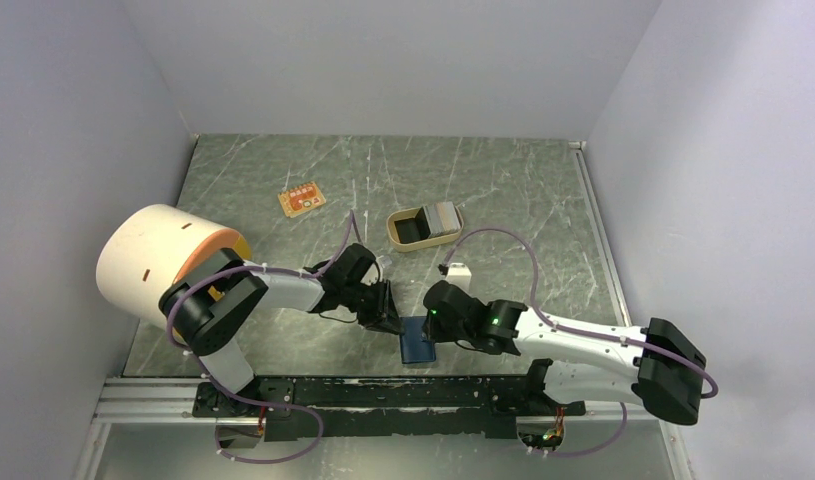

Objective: Put the credit cards into the card holder
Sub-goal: Close the card holder at the center of the board.

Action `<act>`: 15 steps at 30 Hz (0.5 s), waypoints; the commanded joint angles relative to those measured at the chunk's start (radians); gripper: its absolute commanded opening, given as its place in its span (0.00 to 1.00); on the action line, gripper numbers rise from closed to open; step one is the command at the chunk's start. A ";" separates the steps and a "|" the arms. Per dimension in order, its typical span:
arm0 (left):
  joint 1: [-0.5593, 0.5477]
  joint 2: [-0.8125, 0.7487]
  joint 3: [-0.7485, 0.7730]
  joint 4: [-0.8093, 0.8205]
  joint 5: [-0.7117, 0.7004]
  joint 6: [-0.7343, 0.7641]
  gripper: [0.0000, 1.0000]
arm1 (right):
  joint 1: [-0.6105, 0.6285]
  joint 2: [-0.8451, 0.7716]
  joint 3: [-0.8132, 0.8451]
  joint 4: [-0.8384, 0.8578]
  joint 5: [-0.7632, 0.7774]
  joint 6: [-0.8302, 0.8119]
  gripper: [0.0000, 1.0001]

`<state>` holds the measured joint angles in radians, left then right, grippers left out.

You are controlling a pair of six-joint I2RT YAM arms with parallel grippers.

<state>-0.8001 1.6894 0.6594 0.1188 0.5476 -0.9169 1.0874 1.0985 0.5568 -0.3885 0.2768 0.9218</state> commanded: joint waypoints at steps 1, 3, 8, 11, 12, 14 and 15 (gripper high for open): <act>-0.008 0.018 0.022 0.018 0.007 0.001 0.29 | -0.004 0.008 0.019 -0.019 0.018 -0.021 0.20; -0.010 0.018 0.022 0.018 0.006 0.000 0.29 | -0.006 0.027 0.017 -0.001 0.014 -0.028 0.22; -0.011 0.016 0.023 0.013 0.003 0.001 0.28 | -0.010 0.080 0.031 0.019 0.003 -0.051 0.24; -0.012 0.017 0.023 0.014 0.004 0.002 0.28 | -0.013 0.094 0.027 0.030 -0.013 -0.057 0.24; -0.012 0.016 0.022 0.013 0.004 0.003 0.28 | -0.013 0.097 0.025 0.030 -0.016 -0.059 0.23; -0.012 0.015 0.023 0.011 0.001 0.003 0.28 | -0.014 0.103 0.028 0.023 -0.025 -0.066 0.23; -0.011 0.015 0.025 0.008 0.000 0.004 0.28 | -0.014 0.104 0.029 0.020 -0.029 -0.072 0.23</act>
<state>-0.8024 1.6936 0.6605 0.1234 0.5480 -0.9165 1.0790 1.1965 0.5617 -0.3717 0.2577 0.8730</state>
